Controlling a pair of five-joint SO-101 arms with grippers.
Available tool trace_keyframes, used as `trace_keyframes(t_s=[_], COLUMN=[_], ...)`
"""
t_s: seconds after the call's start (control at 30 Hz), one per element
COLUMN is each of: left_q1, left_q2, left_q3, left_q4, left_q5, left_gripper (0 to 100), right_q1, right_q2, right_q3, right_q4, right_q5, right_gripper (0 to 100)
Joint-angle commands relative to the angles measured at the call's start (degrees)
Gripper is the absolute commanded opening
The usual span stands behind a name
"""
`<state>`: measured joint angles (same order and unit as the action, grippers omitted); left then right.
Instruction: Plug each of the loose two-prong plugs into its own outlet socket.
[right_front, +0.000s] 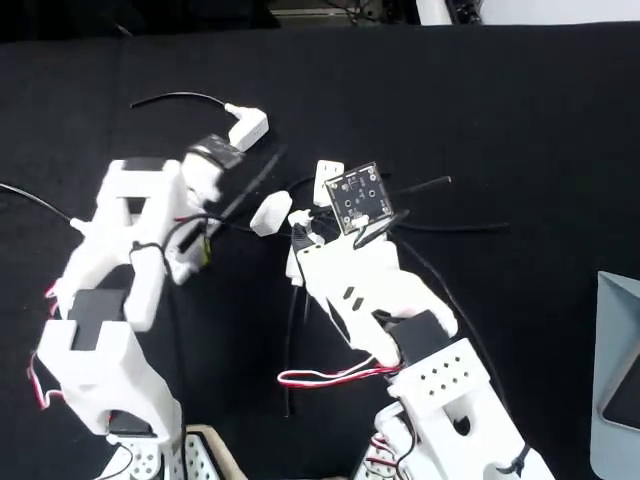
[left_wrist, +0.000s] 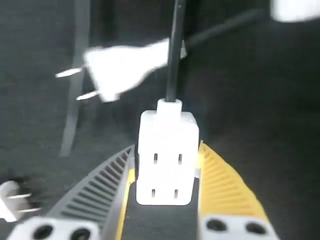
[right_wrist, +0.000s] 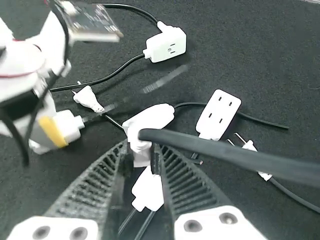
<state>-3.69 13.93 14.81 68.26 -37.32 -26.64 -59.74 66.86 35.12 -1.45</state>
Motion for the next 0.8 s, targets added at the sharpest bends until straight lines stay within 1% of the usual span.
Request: trace_keyframes(t_s=[0.0,0.07,0.13,0.2,0.27,0.33,0.37,0.53,0.63,0.77], left_q1=[7.2,9.9,11.9,12.8,12.5,11.2,10.2,4.9,2.3,-0.7], left_q2=[-5.4,-8.7,-11.3,-12.8,-14.1,-14.8,-15.3,-16.7,-15.6,-15.6], left_q3=[2.6,5.5,9.0,12.9,15.4,15.9,15.8,13.9,14.1,13.9], left_q4=[3.3,2.5,-0.1,-3.0,-4.4,-4.4,-4.6,-4.7,-5.3,-4.9], left_q5=[4.7,4.8,4.9,5.0,6.8,9.7,10.5,9.7,7.6,7.0], left_gripper=[8,8,9,14,22,28,29,29,29,29], right_q1=[-0.5,-0.5,-0.5,-0.5,-0.5,-0.5,-0.5,-0.5,-0.6,-0.6], right_q2=[-0.9,-0.9,-0.9,-0.9,-0.9,-0.9,-0.9,-0.9,-0.8,-0.7], right_q3=[-0.9,-0.9,-0.9,-0.9,-0.8,-0.8,-0.8,-0.8,-0.8,-0.9], right_q4=[-0.2,-0.2,-0.2,-0.1,-0.1,-0.1,-0.1,-0.1,-0.1,-0.1], right_q5=[0.6,0.6,0.6,0.6,0.6,0.6,0.6,0.6,0.6,0.6], right_gripper=[1.5,1.5,1.5,1.5,1.5,1.5,1.5,1.5,1.5,1.5])
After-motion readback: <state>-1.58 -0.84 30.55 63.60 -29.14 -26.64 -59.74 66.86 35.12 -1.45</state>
